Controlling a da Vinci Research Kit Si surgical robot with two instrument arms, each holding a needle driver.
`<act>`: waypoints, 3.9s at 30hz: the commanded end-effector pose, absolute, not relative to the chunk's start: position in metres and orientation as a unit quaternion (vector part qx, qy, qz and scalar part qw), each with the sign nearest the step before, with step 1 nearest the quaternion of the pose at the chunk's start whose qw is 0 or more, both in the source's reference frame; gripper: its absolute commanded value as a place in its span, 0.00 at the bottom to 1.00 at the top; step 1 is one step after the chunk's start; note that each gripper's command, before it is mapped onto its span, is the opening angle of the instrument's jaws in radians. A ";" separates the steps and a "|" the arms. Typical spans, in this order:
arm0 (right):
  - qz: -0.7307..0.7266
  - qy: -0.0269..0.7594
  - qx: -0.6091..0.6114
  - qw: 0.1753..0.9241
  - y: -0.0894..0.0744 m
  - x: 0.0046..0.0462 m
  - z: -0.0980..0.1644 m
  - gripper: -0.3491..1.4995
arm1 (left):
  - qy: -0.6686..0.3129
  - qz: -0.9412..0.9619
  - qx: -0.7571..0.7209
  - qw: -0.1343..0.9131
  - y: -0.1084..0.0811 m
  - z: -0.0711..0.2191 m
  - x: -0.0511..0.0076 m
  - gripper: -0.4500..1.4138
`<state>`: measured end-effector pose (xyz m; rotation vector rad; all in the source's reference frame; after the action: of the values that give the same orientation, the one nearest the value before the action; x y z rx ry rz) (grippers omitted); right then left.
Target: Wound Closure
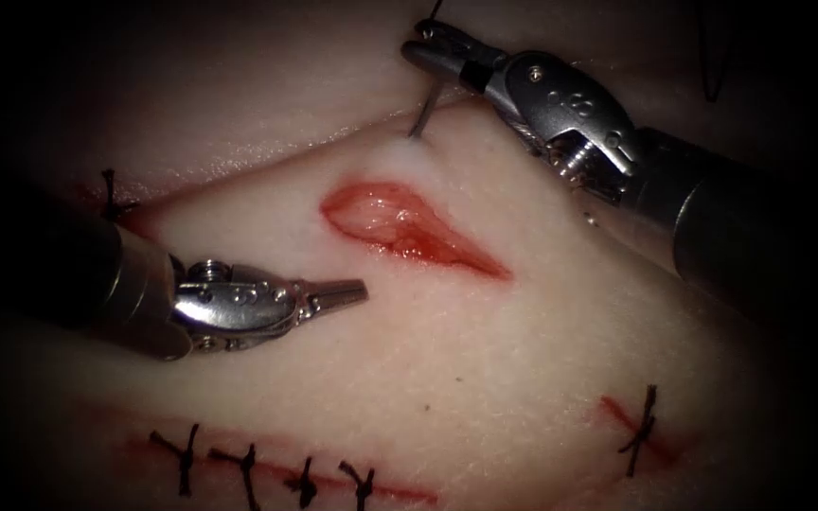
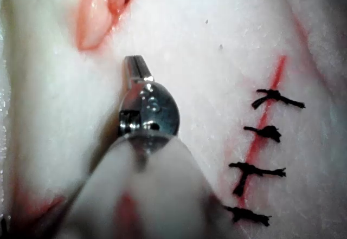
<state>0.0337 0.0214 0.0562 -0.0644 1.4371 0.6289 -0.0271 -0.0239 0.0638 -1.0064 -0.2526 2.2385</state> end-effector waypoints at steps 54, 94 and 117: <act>0.498 0.630 0.291 0.520 0.017 0.0405 0.059 0.00 | -0.099 0.857 -0.384 0.330 -0.025 0.064 -0.0273 0.00; 0.477 0.619 0.380 0.495 0.012 0.0408 0.059 0.87 | -0.094 0.870 -0.393 0.283 -0.025 0.062 -0.0250 0.00; 0.455 0.642 0.349 0.509 0.016 0.0331 0.061 0.87 | -0.004 0.875 -0.484 0.003 -0.023 0.063 -0.0253 0.38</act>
<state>0.0323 0.0160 0.0603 0.8375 1.5464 1.0950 -0.0251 -0.0224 0.0622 -1.5366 0.0011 2.7529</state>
